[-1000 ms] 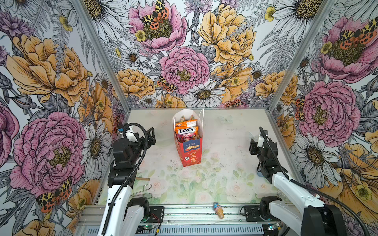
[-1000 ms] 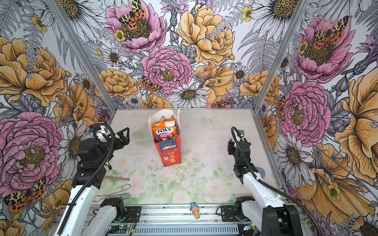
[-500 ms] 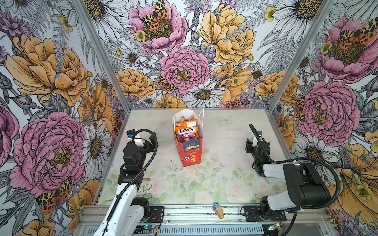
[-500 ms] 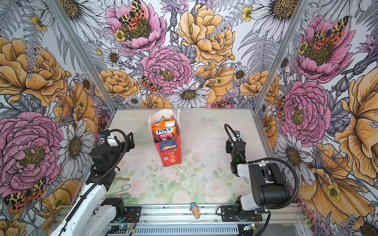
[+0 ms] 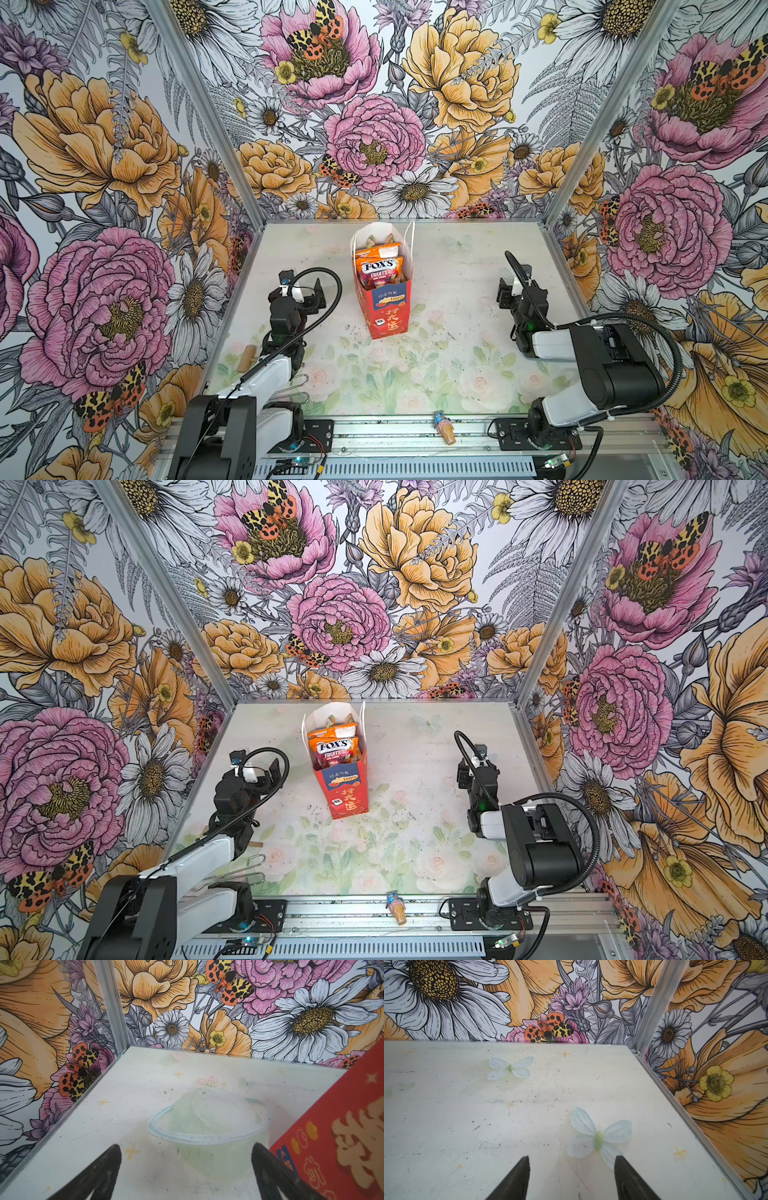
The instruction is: Place the snacks into the paper bag
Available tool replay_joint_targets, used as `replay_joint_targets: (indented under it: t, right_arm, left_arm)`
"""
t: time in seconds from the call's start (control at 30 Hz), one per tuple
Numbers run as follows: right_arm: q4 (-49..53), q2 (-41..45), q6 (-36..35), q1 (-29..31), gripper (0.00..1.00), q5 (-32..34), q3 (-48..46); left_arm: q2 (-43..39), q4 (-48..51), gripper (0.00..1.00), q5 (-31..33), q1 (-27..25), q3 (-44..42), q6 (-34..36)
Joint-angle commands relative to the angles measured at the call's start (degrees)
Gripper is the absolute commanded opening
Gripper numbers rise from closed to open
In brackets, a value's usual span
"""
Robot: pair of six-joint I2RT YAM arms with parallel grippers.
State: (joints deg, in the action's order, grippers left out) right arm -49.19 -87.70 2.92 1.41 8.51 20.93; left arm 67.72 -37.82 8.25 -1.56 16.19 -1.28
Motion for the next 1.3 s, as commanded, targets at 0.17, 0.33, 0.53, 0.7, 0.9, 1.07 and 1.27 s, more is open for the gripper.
replay_joint_targets:
  t: [0.17,0.33,0.53,0.7,0.9,1.07,1.27]
  right_arm:
    - [-2.5,-0.2,-0.1,-0.4,0.67,-0.4,0.5]
    - [-2.5,-0.2,-0.1,-0.5,0.67,-0.4,0.5]
    - [-1.8,-0.3,0.3,-0.5,0.73,0.1,0.8]
    - [-0.8,-0.4,1.1,-1.3,0.84,-0.2,1.4]
    - [-0.8,-0.4,1.2,-1.3,1.00,-0.2,1.4]
    - [-0.7,-0.3,1.2,-1.3,1.00,-0.3,1.3]
    - [-0.7,-0.3,1.1,-1.3,1.00,-0.3,1.4]
  left_arm:
    - [12.1,-15.2,0.99,-6.1,3.7,1.6,0.8]
    - [22.9,-30.4,0.99,-7.9,4.2,-0.4,0.4]
    - [20.6,-18.3,0.99,-6.3,3.7,3.8,0.6]
    - [21.2,-17.7,0.99,-4.8,3.6,4.7,0.1]
    - [21.2,-17.5,0.99,-4.1,3.2,4.8,0.4]
    - [21.2,-18.3,0.99,-2.7,2.4,4.3,1.1]
    - [21.1,-17.9,0.99,-1.7,2.3,4.5,0.6]
